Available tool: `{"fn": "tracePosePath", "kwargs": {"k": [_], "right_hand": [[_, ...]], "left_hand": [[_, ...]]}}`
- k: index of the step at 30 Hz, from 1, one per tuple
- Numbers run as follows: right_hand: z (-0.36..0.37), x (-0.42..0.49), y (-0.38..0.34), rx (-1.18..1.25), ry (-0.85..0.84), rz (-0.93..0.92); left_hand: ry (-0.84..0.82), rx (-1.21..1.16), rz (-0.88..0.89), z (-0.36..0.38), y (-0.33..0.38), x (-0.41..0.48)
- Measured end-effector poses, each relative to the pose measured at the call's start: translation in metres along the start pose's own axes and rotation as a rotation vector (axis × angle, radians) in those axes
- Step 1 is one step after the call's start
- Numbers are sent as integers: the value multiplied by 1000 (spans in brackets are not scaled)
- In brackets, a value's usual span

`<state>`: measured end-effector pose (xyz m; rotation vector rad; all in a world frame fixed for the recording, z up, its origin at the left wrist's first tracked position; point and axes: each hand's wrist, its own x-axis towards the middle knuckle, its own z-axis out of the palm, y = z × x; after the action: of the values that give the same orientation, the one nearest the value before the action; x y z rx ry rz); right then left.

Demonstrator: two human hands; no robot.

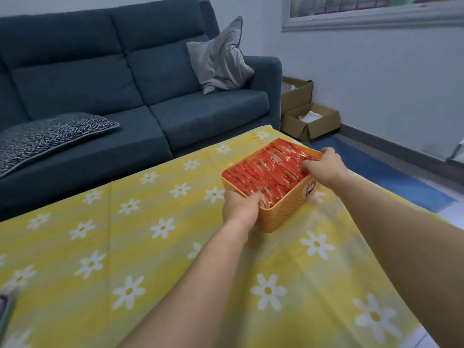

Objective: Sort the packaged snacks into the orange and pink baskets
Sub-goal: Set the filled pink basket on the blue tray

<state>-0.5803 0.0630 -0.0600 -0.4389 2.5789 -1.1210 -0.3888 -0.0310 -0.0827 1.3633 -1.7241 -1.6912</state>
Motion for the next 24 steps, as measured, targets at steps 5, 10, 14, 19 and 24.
{"fn": "tracePosePath", "kwargs": {"k": [5,10,14,19,24], "right_hand": [[-10,-27,-7,126,-26,42],[-22,-79,-26,202,-69,22],[-26,-139,-54,187,-175,-36],[-8,-230,-86,155,-303,-77],[31,-326,-115,138,-435,-205]], "left_hand": [[3,-8,40,-33,8,-27],[2,3,54,-88,17,-69],[15,37,72,-146,25,-113],[92,77,81,-234,22,-176],[195,67,20,-333,-12,-235]]}}
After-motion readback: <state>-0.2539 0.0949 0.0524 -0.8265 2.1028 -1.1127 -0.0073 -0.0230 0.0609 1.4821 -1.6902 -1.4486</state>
